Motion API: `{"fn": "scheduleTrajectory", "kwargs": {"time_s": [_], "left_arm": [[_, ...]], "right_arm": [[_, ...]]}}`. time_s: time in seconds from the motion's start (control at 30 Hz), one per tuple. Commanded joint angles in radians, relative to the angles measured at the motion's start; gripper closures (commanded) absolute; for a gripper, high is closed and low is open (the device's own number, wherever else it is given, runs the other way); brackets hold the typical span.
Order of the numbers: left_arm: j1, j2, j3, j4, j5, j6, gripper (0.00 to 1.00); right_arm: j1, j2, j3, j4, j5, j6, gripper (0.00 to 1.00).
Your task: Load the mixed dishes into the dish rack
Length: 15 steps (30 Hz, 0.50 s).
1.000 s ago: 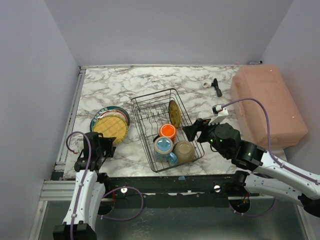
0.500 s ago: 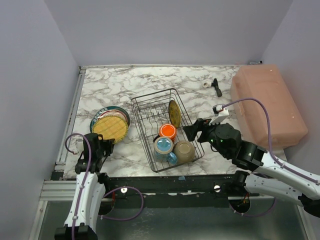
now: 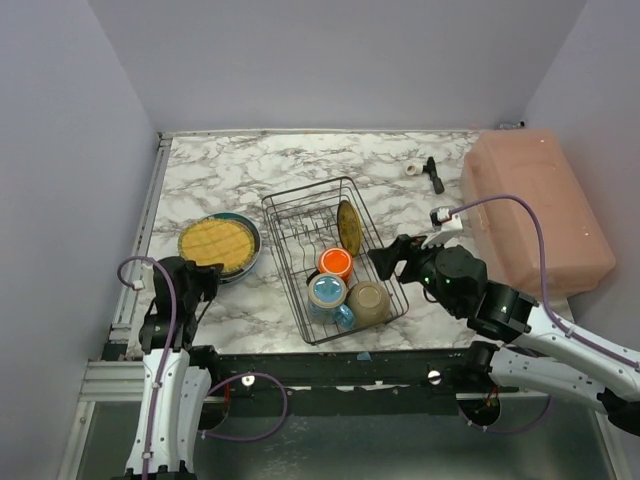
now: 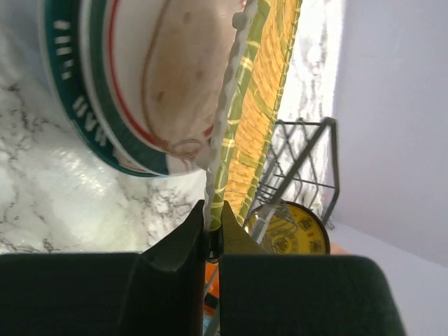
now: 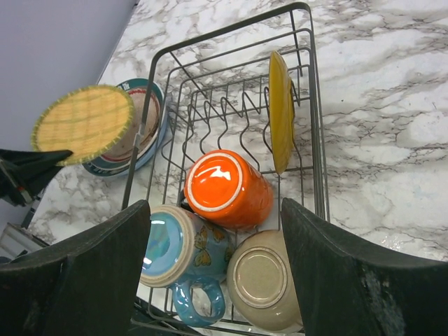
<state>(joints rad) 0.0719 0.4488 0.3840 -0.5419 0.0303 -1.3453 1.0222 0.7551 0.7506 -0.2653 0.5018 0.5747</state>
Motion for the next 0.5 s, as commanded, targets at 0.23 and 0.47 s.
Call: {"fn": "scheduleTrajectory", "kwargs": {"time_s": [0.23,0.47], "left_arm": [[-0.006,0.015,0.246,0.334,0.3,0.311,1.0],[-0.052,0.126,0.286,0.575,0.677,0.312,1.0]], "right_arm": [[0.008,0.069,0.051,0.057,-0.108,0.062,0.21],[0.006,0.138,0.073,0.194,-0.327,0.172,0.01]]}}
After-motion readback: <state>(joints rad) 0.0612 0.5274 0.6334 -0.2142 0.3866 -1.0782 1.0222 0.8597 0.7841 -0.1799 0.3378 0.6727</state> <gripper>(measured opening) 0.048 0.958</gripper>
